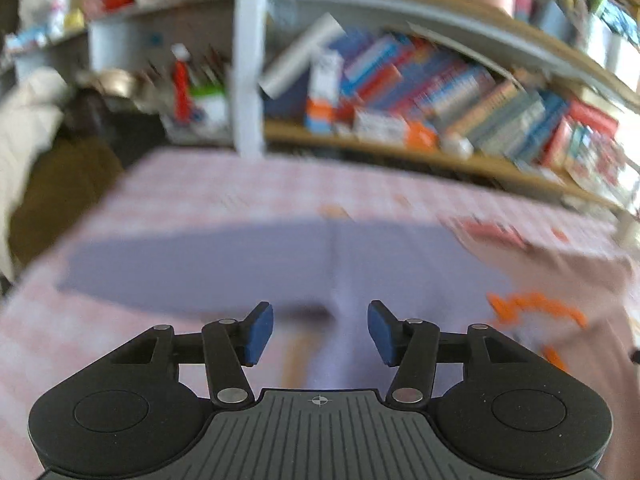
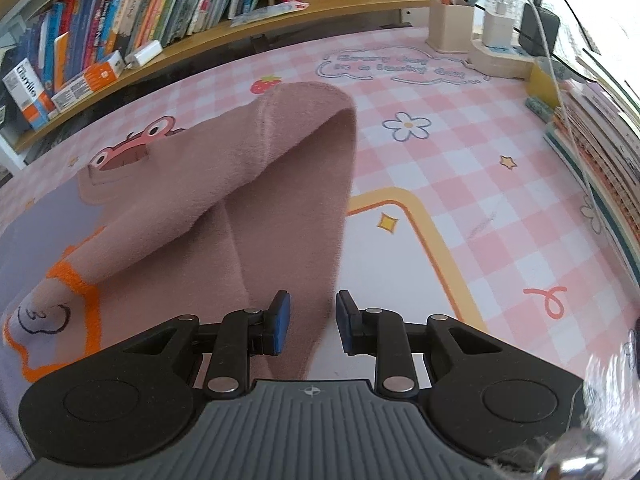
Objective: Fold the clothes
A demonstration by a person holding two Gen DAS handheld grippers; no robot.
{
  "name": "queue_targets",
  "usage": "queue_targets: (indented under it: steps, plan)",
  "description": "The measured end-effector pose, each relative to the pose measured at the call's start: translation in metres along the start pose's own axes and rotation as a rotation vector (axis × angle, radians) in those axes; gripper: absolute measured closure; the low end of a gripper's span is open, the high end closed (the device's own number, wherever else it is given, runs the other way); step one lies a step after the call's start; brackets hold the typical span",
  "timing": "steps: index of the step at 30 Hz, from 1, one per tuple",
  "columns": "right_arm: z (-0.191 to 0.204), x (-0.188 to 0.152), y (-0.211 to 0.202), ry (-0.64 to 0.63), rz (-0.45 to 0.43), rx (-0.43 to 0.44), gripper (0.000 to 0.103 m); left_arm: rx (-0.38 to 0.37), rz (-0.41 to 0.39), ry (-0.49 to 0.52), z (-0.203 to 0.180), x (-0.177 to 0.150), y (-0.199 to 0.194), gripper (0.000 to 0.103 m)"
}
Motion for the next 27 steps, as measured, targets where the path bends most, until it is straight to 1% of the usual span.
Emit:
queue_targets:
  steps: [2,4,5,6,8,11,12,19,22,27]
  plan:
    - [0.0,-0.001,0.0,-0.007,-0.002,0.002,0.079,-0.015,0.029,0.006,-0.008,-0.009,0.007,0.05]
    - [0.001,-0.001,0.0,-0.017,-0.003,0.006,0.078,-0.003,0.046,0.012,-0.01,-0.012,0.014,0.048]
    - [0.003,-0.001,0.0,-0.025,-0.003,0.012,0.078,0.004,0.054,0.014,-0.01,-0.014,0.017,0.048]
    - [0.005,-0.001,0.001,-0.037,-0.002,0.018,0.082,0.011,0.062,0.017,-0.01,-0.016,0.021,0.048]
    - [0.009,0.0,0.002,-0.074,-0.003,0.022,0.094,0.016,0.069,0.008,-0.01,-0.016,0.025,0.048]
    - [0.011,0.003,0.0,-0.119,-0.024,0.015,0.097,0.018,0.08,0.004,-0.009,-0.014,0.03,0.048]
    - [0.01,0.006,-0.003,-0.13,-0.046,-0.001,0.097,0.018,0.082,0.004,-0.009,-0.014,0.031,0.048]
    - [-0.014,0.059,-0.061,-0.144,-0.295,-0.189,0.097,0.009,0.1,-0.004,-0.007,-0.01,0.04,0.048]
    - [-0.025,0.085,-0.081,-0.164,-0.369,-0.263,0.097,0.003,0.103,-0.007,-0.007,-0.007,0.044,0.048]
    - [-0.045,0.12,-0.097,-0.182,-0.465,-0.399,0.097,-0.01,0.105,-0.011,-0.007,0.003,0.05,0.048]
Point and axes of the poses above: each gripper's, at about its wrist camera, not at the fingertips, and y roughly the way its jaws point, z to its left, x to its top, the point moved 10 cm from there along y, roughly the way its jaws point, and after that the axes turned 14 degrees about z, right-handed, at the moved point
